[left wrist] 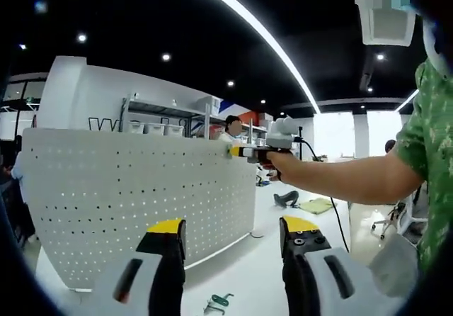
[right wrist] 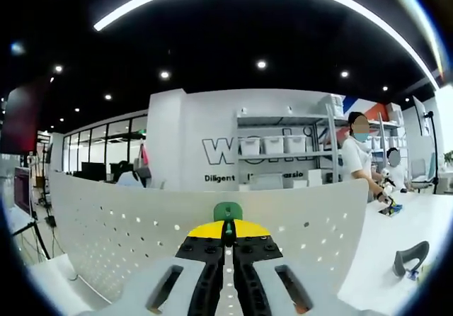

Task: Insert the hook assembly into the mounting plate slot until the hook locks in place.

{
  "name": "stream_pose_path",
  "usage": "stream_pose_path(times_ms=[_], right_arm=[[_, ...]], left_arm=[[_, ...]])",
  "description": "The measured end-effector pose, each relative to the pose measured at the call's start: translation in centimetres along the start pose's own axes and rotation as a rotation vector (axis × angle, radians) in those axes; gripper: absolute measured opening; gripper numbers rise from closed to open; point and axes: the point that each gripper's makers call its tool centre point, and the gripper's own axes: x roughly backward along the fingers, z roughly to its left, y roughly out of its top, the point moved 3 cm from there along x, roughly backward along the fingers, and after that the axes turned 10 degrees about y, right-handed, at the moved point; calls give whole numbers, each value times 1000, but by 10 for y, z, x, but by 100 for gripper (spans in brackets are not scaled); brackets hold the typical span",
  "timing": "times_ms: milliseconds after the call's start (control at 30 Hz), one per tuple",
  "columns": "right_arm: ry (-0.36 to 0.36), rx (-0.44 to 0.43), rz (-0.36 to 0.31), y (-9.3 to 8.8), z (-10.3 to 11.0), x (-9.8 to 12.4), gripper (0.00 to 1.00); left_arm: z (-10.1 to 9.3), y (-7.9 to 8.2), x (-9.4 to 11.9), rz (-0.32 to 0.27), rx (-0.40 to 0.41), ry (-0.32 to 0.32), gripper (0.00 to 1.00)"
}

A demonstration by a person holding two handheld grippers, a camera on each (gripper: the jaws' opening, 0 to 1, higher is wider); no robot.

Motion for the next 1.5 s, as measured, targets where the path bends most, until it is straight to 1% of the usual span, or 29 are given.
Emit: stream_pose_path(times_ms=[200, 533, 800, 1233, 1333, 1500], right_arm=[[-1, -2, 5, -2, -1, 0, 1], [-2, 0, 23, -9, -1, 1, 1], [-2, 4, 32, -13, 0, 2, 1], [2, 22, 47, -16, 0, 1, 1], [6, 23, 64, -21, 1, 0, 1], [7, 21, 62, -20, 1, -1, 1]], left_arm=[[0, 0, -1, 0, 2, -1, 55], [0, 2, -1, -5, 4, -4, 55], [0, -2, -2, 15, 7, -6, 55], [0, -4, -1, 23, 7, -9, 55], [0, -5, -2, 31, 7, -11, 55], [1, -6, -1, 32, 7, -9, 55]])
